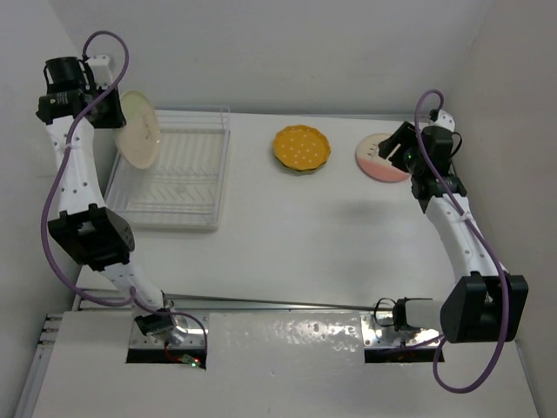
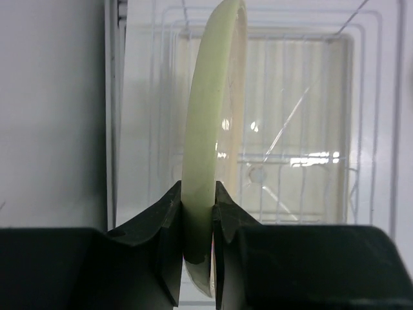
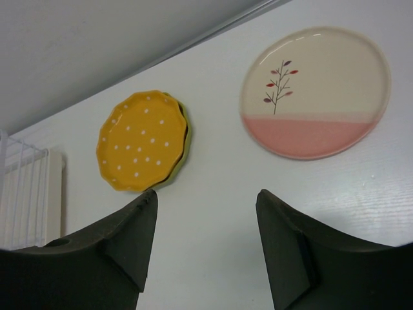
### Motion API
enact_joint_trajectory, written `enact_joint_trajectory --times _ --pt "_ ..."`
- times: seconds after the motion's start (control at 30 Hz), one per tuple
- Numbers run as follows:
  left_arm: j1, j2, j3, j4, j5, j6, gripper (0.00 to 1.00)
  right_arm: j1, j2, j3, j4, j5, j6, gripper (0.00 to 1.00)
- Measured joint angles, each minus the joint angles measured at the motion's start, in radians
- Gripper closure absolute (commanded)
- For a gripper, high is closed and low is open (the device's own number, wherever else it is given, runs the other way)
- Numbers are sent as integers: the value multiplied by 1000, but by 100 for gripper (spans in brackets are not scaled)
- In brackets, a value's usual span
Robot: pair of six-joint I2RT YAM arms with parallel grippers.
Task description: Unload the plates from the dish rack
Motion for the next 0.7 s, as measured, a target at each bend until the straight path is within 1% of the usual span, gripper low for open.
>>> enact_joint_trajectory --times 0.1,0.2,0.27,0.3,0.4,0.53,0.6,0.7 --pt "-10 -12 48 2 34 -40 100 0 0 0 15 -39 2 38" --pt "-10 -12 116 7 61 -96 100 24 12 14 35 -130 6 37" --pt "-13 -12 159 21 89 -146 100 76 56 64 47 -212 -2 33" --pt "-14 -13 174 35 108 -170 100 109 91 101 56 -265 -9 28" --pt "-35 -14 181 86 182 -230 100 198 193 196 117 -438 -9 19" --pt "-138 -14 129 141 303 -280 100 282 344 276 291 -646 96 17" --pt "-193 -14 86 162 378 -304 100 301 419 312 370 -702 156 17" --pt "-270 -10 46 163 472 -330 100 321 507 375 417 -737 188 14"
